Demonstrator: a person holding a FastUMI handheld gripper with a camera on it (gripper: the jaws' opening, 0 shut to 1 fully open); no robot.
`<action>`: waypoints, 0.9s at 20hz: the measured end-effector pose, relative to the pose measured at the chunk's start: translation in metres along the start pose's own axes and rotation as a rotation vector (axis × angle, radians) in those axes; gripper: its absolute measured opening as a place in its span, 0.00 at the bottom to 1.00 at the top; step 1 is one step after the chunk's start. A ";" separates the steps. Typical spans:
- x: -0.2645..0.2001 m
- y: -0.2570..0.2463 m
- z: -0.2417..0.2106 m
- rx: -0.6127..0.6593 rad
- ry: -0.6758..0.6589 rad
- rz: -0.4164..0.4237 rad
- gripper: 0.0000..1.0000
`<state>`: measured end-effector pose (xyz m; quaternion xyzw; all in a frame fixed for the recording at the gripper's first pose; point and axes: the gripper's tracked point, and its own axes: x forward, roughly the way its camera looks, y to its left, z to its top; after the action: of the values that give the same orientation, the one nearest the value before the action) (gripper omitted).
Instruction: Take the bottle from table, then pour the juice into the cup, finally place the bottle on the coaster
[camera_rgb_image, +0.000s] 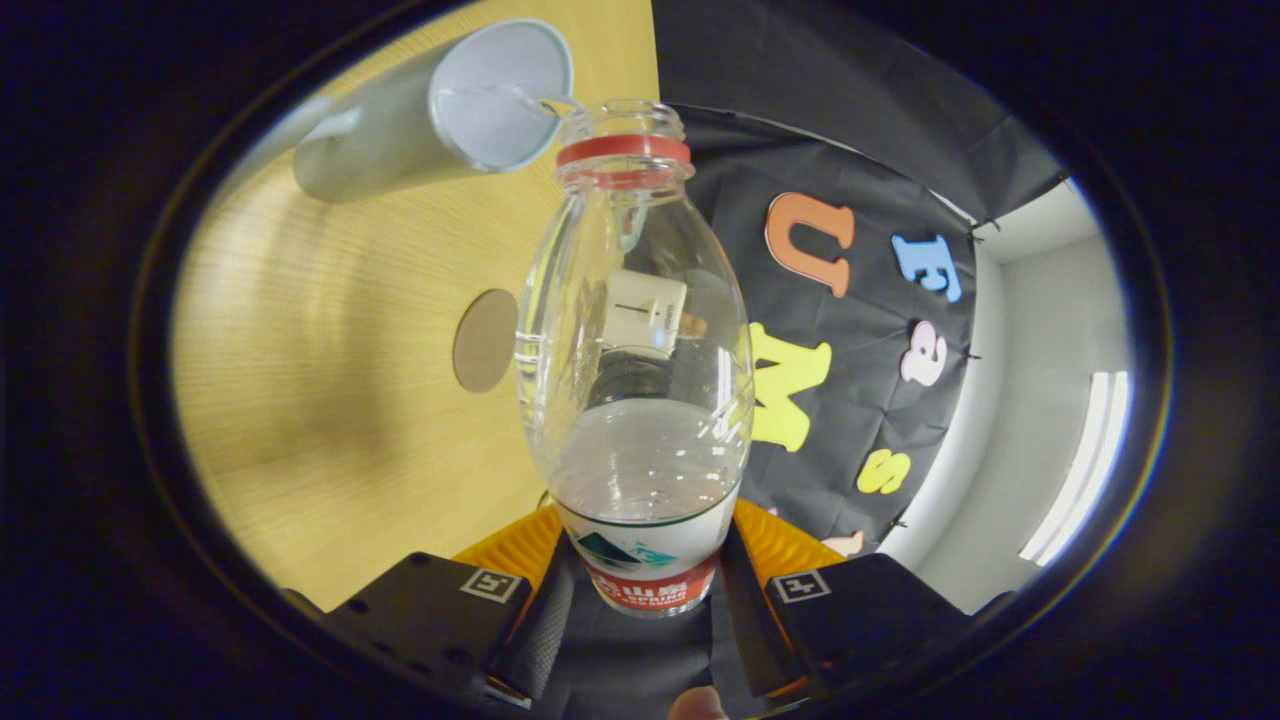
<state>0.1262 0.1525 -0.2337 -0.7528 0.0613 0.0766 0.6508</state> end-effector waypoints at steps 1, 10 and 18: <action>-0.001 -0.002 0.000 -0.003 -0.001 -0.003 0.76; -0.002 -0.014 0.002 -0.030 -0.005 -0.012 0.76; -0.003 -0.024 0.001 -0.062 -0.004 -0.021 0.76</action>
<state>0.1274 0.1569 -0.2101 -0.7732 0.0496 0.0728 0.6280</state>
